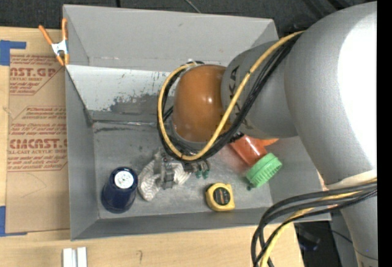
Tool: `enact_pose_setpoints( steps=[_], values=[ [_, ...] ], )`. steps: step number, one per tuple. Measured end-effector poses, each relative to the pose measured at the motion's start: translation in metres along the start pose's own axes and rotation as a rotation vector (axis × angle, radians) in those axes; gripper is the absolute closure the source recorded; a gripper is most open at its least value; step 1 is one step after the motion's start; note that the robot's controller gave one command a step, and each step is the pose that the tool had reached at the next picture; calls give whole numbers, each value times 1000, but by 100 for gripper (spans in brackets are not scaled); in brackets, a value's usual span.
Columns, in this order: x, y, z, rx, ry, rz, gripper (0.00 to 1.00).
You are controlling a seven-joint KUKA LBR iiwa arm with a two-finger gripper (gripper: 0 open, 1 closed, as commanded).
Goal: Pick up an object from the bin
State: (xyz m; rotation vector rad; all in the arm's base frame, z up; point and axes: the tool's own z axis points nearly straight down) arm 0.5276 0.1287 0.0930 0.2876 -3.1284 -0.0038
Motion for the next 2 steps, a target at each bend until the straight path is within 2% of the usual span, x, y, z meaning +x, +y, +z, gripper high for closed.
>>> enact_pose_setpoints(
  steps=[1, 2],
  values=[
    [-1, -3, 5, 1, -2, -61, 100],
    [-11, -11, -185, 3, -2, -117, 100]
  ],
)
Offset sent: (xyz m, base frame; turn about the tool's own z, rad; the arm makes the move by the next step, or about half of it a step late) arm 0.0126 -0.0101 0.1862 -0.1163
